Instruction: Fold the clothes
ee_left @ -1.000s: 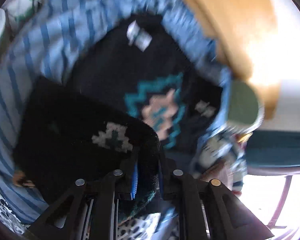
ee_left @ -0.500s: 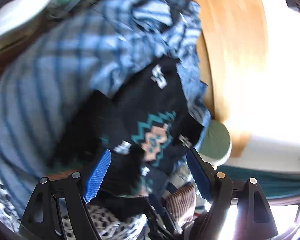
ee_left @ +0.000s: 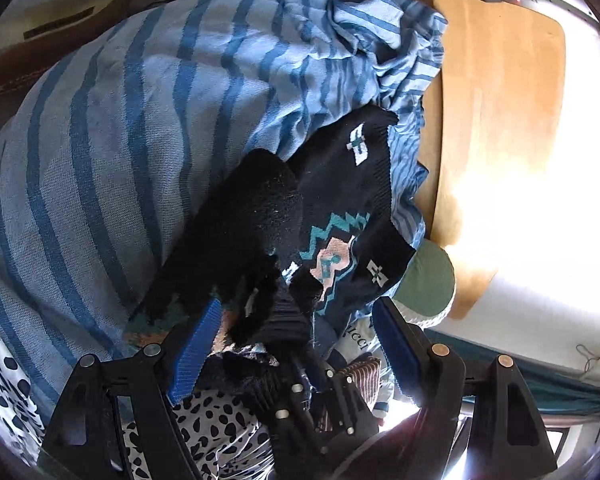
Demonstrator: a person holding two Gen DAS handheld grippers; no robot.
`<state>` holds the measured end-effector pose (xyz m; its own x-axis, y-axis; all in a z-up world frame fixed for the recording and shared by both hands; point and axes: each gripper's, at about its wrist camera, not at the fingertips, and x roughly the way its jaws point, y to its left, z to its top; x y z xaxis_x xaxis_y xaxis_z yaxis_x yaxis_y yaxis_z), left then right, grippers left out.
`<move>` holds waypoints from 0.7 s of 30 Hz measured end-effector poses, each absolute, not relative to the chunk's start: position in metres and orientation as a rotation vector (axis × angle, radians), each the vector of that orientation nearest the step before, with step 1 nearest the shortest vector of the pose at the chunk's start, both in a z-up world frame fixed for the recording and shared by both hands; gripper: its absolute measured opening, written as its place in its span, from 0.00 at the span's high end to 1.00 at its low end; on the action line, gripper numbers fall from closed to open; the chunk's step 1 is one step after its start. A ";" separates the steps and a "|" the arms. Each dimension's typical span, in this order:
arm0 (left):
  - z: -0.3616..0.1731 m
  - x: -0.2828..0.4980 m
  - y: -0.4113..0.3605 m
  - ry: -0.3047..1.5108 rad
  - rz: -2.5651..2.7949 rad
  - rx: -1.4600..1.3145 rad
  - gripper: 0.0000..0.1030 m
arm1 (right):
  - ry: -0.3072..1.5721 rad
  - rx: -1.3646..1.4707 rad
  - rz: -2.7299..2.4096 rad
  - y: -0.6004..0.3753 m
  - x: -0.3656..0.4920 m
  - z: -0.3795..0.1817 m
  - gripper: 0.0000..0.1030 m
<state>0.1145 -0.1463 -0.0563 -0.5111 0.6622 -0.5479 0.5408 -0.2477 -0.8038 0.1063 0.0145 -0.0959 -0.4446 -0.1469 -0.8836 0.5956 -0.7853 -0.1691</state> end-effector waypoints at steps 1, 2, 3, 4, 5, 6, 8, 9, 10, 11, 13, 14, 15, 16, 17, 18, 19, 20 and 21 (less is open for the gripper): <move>-0.053 0.113 -0.144 -1.839 1.896 -1.498 0.25 | 0.577 1.316 -2.277 0.020 0.102 -0.092 0.85; -0.049 0.112 -0.143 -1.816 1.910 -1.498 0.25 | 0.455 1.323 -2.335 0.037 0.095 -0.081 0.86; -0.046 0.109 -0.139 -1.791 1.924 -1.507 0.25 | 0.330 1.328 -2.389 0.053 0.089 -0.071 0.86; -0.042 0.106 -0.136 -1.767 1.939 -1.516 0.25 | 0.191 1.341 -2.443 0.078 0.085 -0.061 0.86; -0.041 0.102 -0.130 -1.740 1.938 -1.516 0.25 | 0.049 1.351 -2.492 0.103 0.081 -0.052 0.87; -0.039 0.098 -0.124 -1.713 1.938 -1.517 0.25 | -0.097 1.358 -2.536 0.128 0.078 -0.043 0.87; -0.040 0.089 -0.111 -1.677 1.918 -1.519 0.25 | -0.352 1.418 -2.599 0.182 0.078 -0.043 0.87; -0.042 0.086 -0.103 -1.673 1.905 -1.539 0.25 | -0.485 1.445 -2.624 0.208 0.078 -0.043 0.87; -0.045 0.082 -0.095 -1.669 1.891 -1.558 0.25 | -0.615 1.492 -2.627 0.232 0.078 -0.052 0.86; -0.048 0.080 -0.087 -1.658 1.892 -1.587 0.25 | -0.669 1.560 -2.640 0.247 0.080 -0.065 0.79; -0.055 0.073 -0.070 -1.603 1.928 -1.674 0.25 | -0.750 1.714 -2.649 0.273 0.086 -0.090 0.50; -0.058 0.070 -0.064 -1.545 1.977 -1.736 0.25 | -0.776 1.802 -2.644 0.283 0.089 -0.103 0.50; -0.061 0.067 -0.057 -1.484 2.025 -1.797 0.25 | -0.802 1.890 -2.637 0.293 0.092 -0.117 0.50; -0.064 0.065 -0.053 -1.434 2.078 -1.844 0.25 | -0.878 1.898 -2.590 0.298 0.097 -0.123 0.50; -0.067 0.064 -0.051 -1.408 2.106 -1.871 0.25 | -0.952 1.903 -2.542 0.303 0.102 -0.130 0.50; -0.071 0.062 -0.048 -1.376 2.121 -1.909 0.25 | -0.962 1.883 -2.532 0.303 0.104 -0.128 0.50; -0.074 0.061 -0.048 -1.365 2.124 -1.930 0.25 | -0.971 1.863 -2.522 0.304 0.105 -0.126 0.50; -0.076 0.060 -0.048 -1.354 2.128 -1.952 0.25 | -0.925 1.842 -2.539 0.301 0.103 -0.120 0.50; -0.078 0.059 -0.048 -1.355 2.127 -1.964 0.25 | -0.878 1.821 -2.556 0.298 0.101 -0.114 0.50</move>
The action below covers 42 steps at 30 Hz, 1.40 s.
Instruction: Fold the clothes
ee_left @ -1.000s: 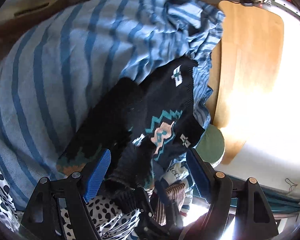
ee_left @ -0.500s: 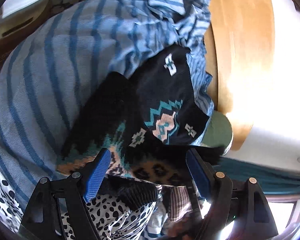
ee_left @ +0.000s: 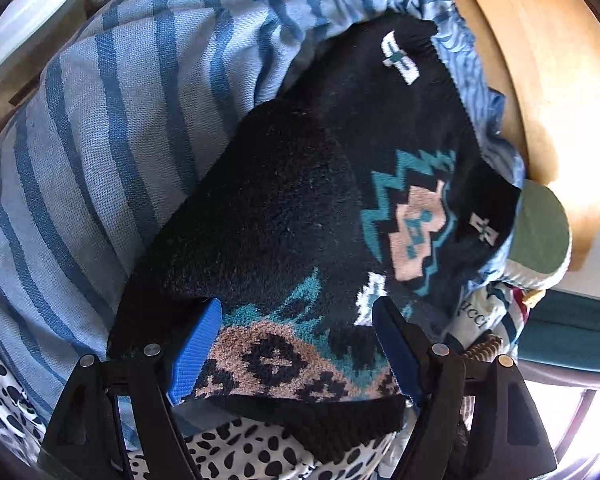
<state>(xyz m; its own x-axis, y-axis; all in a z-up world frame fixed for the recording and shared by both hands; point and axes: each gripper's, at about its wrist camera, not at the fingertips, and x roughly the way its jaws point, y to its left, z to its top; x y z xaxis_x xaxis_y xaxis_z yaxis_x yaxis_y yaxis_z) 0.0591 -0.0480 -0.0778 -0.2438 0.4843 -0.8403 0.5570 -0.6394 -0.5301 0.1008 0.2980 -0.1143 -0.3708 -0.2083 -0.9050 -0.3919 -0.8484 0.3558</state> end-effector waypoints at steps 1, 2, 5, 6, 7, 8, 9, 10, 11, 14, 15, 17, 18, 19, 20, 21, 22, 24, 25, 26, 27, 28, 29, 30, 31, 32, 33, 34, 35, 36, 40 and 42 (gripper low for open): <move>-0.080 0.058 -0.049 1.303 -2.043 1.900 0.25 | 0.759 -1.681 2.422 0.292 0.097 -0.107 0.50; -0.080 0.058 -0.048 1.304 -2.034 1.907 0.25 | 0.702 -1.671 2.471 0.287 0.092 -0.101 0.50; -0.068 0.059 -0.044 1.298 -2.052 1.921 0.25 | 0.487 -1.682 2.573 0.262 0.075 -0.098 0.51; -0.060 0.059 -0.039 1.245 -2.097 1.928 0.25 | 0.407 -1.685 2.597 0.255 0.069 -0.098 0.51; -0.056 0.060 -0.037 1.166 -2.128 1.937 0.25 | 0.346 -1.718 2.567 0.252 0.063 -0.108 0.55; -0.052 0.059 -0.033 1.035 -2.160 1.942 0.25 | 0.286 -1.749 2.537 0.250 0.058 -0.118 0.57; -0.058 0.057 -0.030 0.967 -2.174 1.950 0.25 | 0.266 -1.798 2.462 0.253 0.053 -0.132 0.58; -0.064 0.055 -0.028 0.899 -2.186 1.956 0.25 | 0.293 -1.832 2.403 0.258 0.052 -0.146 0.60; -0.069 0.053 -0.025 0.831 -2.197 1.962 0.25 | 0.321 -1.864 2.344 0.263 0.051 -0.160 0.59; -0.101 0.050 -0.011 0.613 -2.197 1.985 0.24 | 0.313 -1.853 2.357 0.262 0.057 -0.157 0.59; -0.099 0.051 0.000 0.514 -2.219 1.976 0.22 | 0.277 -1.852 2.358 0.260 0.060 -0.150 0.57; -0.093 0.054 0.022 0.317 -2.256 1.952 0.22 | 0.221 -1.838 2.364 0.257 0.068 -0.136 0.51; -0.088 0.058 0.025 0.312 -2.288 1.936 0.22 | 0.227 -1.811 2.383 0.259 0.076 -0.126 0.50; -0.083 0.063 0.028 0.308 -2.321 1.920 0.22 | 0.248 -1.795 2.398 0.261 0.082 -0.120 0.47; -0.078 0.068 0.032 0.305 -2.353 1.904 0.22 | 0.281 -1.777 2.406 0.266 0.091 -0.114 0.45; -0.073 0.073 0.029 0.365 -2.382 1.903 0.22 | 0.297 -1.770 2.405 0.270 0.096 -0.111 0.45; -0.068 0.079 0.024 0.440 -2.398 1.898 0.22 | 0.307 -1.773 2.397 0.272 0.102 -0.109 0.45; -0.060 0.090 0.014 0.581 -2.414 1.879 0.22 | 0.336 -1.784 2.371 0.277 0.115 -0.109 0.45; -0.056 0.096 0.005 0.662 -2.411 1.859 0.22 | 0.381 -1.787 2.357 0.280 0.121 -0.112 0.45; -0.053 0.102 -0.004 0.742 -2.408 1.833 0.22 | 0.446 -1.781 2.343 0.284 0.127 -0.114 0.45; -0.051 0.108 -0.012 0.834 -2.396 1.796 0.22 | 0.512 -1.775 2.328 0.287 0.133 -0.115 0.45; -0.049 0.114 -0.020 0.925 -2.382 1.758 0.22 | 0.576 -1.768 2.312 0.291 0.140 -0.117 0.45; -0.048 0.120 -0.030 1.036 -2.359 1.705 0.22 | 0.604 -1.755 2.301 0.292 0.143 -0.117 0.45; -0.047 0.126 -0.040 1.145 -2.331 1.650 0.22 | 0.632 -1.742 2.291 0.293 0.147 -0.118 0.45; -0.048 0.132 -0.052 1.237 -2.301 1.597 0.22 | 0.653 -1.722 2.293 0.293 0.150 -0.116 0.45; -0.050 0.139 -0.065 1.326 -2.267 1.542 0.22 | 0.664 -1.715 2.299 0.293 0.151 -0.115 0.45; -0.052 0.140 -0.070 1.362 -2.243 1.523 0.22 | 0.676 -1.708 2.305 0.293 0.152 -0.113 0.45; -0.054 0.142 -0.075 1.397 -2.218 1.503 0.22 | 0.687 -1.700 2.311 0.293 0.152 -0.112 0.45; -0.056 0.143 -0.080 1.431 -2.194 1.482 0.22 | 0.684 -1.693 2.314 0.293 0.152 -0.110 0.45; -0.058 0.145 -0.084 1.453 -2.176 1.477 0.22 | 0.681 -1.686 2.318 0.293 0.152 -0.109 0.45; -0.067 0.154 -0.097 1.487 -2.122 1.483 0.22 | 0.688 -1.681 2.299 0.292 0.149 -0.110 0.45; -0.074 0.151 -0.095 1.485 -2.103 1.497 0.22 | 0.640 -1.675 2.313 0.288 0.148 -0.107 0.45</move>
